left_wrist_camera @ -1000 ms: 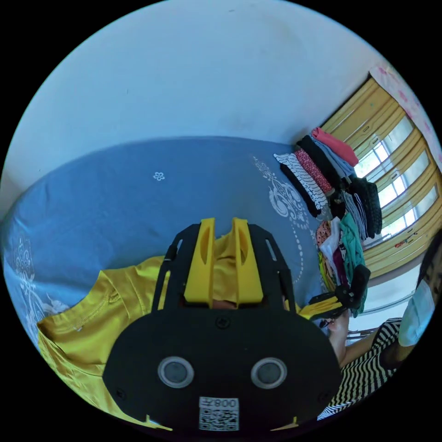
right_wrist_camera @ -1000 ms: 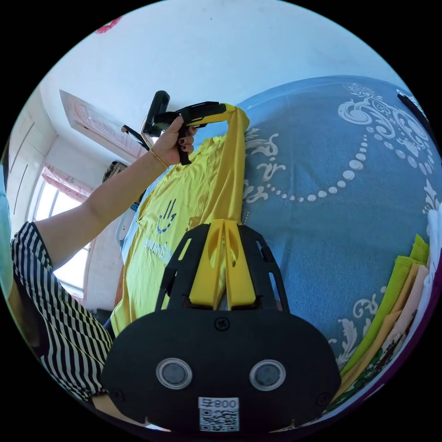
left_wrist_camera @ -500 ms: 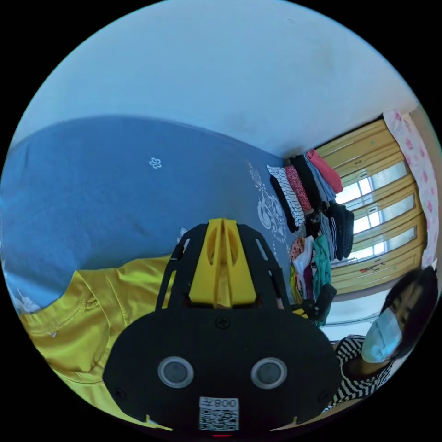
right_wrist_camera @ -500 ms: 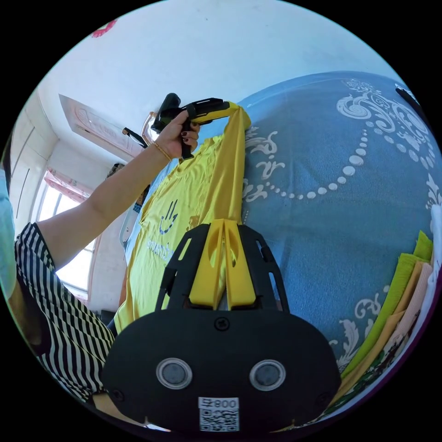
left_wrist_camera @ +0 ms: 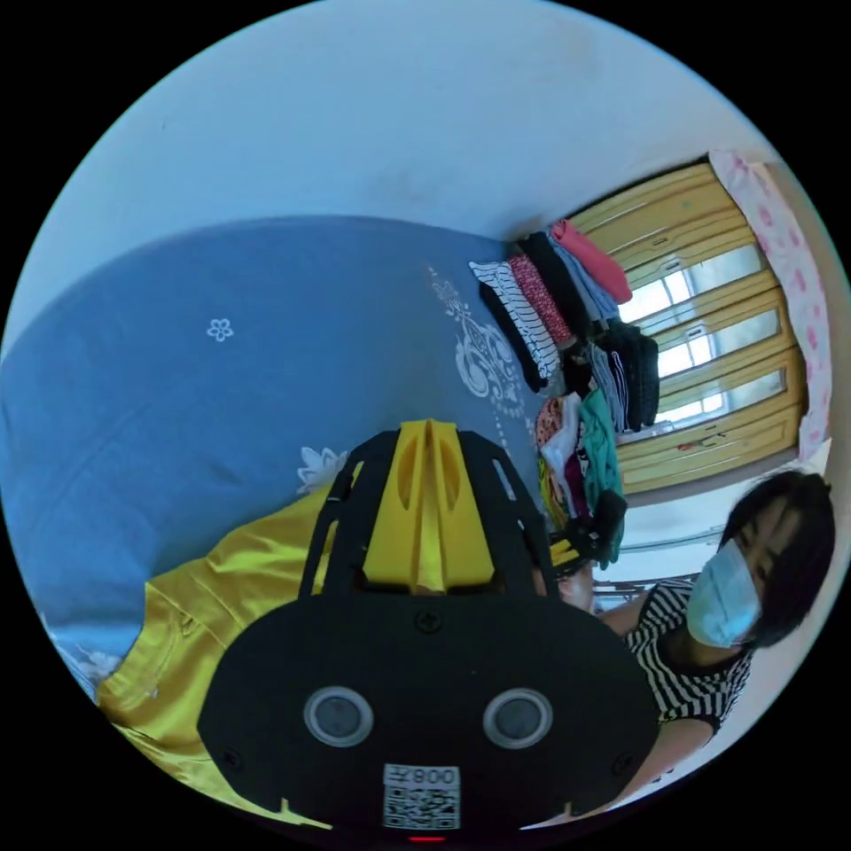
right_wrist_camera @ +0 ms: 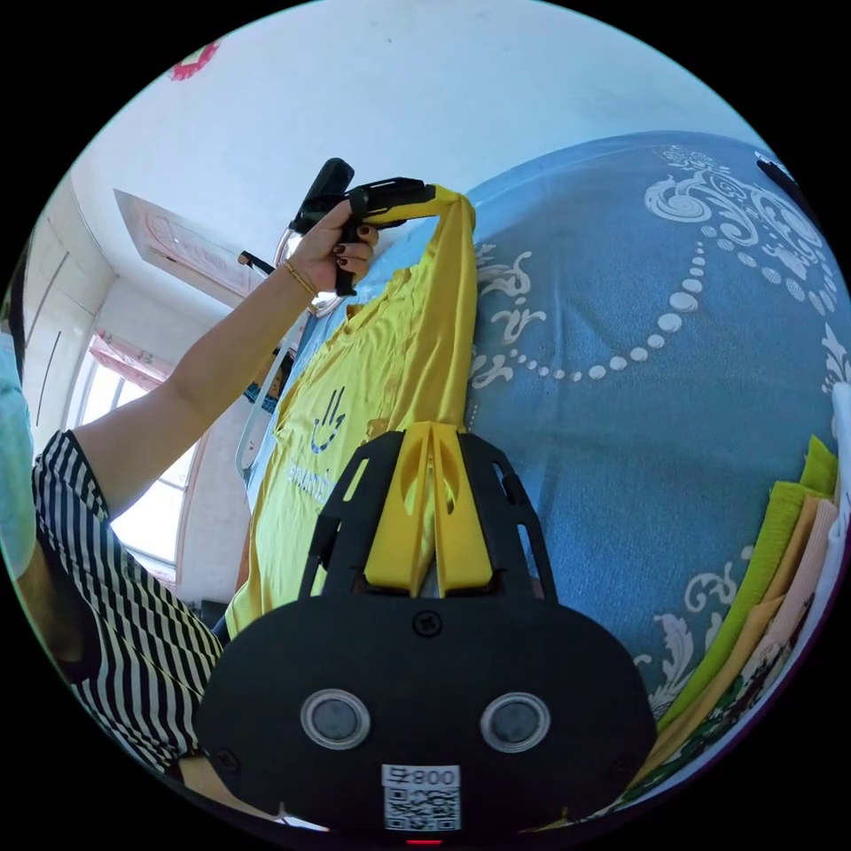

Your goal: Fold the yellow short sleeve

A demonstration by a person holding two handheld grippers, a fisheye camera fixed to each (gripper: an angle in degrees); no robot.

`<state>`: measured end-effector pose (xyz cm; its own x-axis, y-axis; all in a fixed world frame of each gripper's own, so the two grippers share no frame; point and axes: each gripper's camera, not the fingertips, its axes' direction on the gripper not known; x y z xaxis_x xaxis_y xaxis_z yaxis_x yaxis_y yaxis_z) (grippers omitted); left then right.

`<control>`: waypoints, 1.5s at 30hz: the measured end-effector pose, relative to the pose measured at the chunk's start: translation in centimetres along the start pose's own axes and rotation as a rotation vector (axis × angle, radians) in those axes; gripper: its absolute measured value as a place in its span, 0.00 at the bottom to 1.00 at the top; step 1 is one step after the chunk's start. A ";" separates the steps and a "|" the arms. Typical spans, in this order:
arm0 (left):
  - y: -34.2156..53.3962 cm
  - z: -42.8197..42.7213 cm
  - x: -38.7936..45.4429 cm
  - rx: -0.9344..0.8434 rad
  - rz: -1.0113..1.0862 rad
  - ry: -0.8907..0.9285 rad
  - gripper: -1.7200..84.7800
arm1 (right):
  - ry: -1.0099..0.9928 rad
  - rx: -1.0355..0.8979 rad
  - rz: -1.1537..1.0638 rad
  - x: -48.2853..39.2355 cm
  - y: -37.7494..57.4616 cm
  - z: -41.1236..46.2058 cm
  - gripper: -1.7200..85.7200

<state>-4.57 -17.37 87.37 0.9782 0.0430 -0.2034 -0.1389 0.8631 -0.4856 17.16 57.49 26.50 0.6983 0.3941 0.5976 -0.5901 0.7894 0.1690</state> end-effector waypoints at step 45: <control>72.0 -30.1 10.6 0.263 -0.133 -0.205 0.02 | 0.311 0.010 -0.165 -34.0 -22.2 -0.4 0.02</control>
<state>-8.86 30.06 24.67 0.9994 -0.0012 0.0345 0.0100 0.9668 -0.2552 6.70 26.75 2.11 0.8739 0.3870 0.2942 -0.4615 0.8505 0.2522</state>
